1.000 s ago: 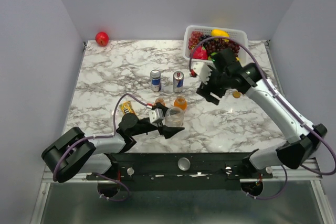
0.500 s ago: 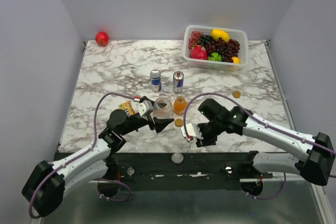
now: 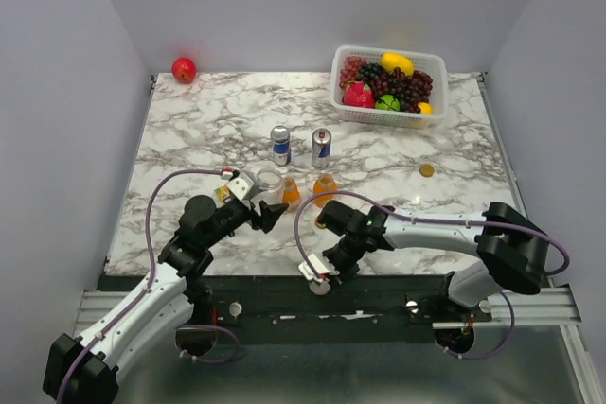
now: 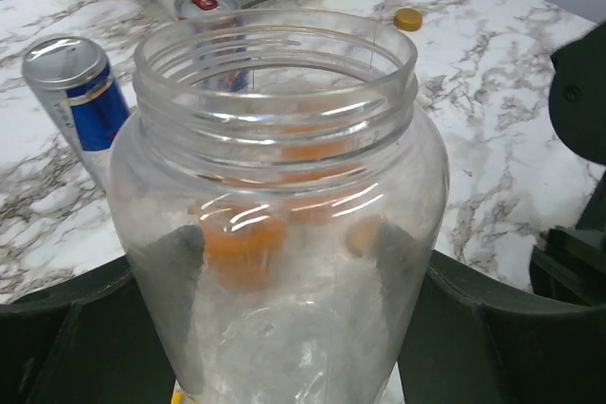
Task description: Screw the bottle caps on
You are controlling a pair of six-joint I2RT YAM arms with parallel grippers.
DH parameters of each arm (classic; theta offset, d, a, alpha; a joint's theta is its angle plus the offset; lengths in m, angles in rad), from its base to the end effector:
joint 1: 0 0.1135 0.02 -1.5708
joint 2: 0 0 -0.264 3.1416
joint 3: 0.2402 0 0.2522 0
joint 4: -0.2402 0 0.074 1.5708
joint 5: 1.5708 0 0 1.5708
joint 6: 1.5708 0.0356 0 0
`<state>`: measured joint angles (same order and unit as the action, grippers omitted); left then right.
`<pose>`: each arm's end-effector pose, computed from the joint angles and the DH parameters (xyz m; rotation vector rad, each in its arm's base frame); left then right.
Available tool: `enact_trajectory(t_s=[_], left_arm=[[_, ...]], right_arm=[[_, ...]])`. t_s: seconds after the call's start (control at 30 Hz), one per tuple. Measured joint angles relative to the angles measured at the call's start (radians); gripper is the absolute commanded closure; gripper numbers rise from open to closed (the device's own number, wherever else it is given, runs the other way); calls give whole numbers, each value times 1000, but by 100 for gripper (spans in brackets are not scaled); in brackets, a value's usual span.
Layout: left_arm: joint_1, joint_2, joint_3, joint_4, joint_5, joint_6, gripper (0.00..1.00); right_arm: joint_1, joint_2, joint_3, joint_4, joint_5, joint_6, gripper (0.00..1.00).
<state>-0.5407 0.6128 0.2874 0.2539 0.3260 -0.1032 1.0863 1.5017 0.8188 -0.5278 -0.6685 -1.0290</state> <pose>0.1337 -0.0936 0.2362 0.6135 1.5786 -0.7543 0.1042 0.2453 0.1734 -2.3959 1.1574 0.9357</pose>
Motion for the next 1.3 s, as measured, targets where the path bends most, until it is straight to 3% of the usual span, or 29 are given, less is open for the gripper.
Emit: enact_trajectory(t_s=[0.5,0.67,0.87,1.0,1.13,1.3], left_arm=[[123,-56,-9,-10,-17,13,100],[130,-56,-13,-9,-13,14,100],[134,-56,-15,-10,5,27,100],[134,-52,-15,-8,31,34,100],[135,-26,-15,-9,54,39,100],[135,22,-9,-14,71,59,100]], right_arm=[[80,137,53,-35,-50,-53,70],[84,148,55,-43,-39,-46,94],[77,117,67,-97,-5,-26,99],[2,25,142,-249,-71,-8,98],[-177,-16,238,-413,-233,-25,95],[-336,-16,224,-602,-412,-90,93]])
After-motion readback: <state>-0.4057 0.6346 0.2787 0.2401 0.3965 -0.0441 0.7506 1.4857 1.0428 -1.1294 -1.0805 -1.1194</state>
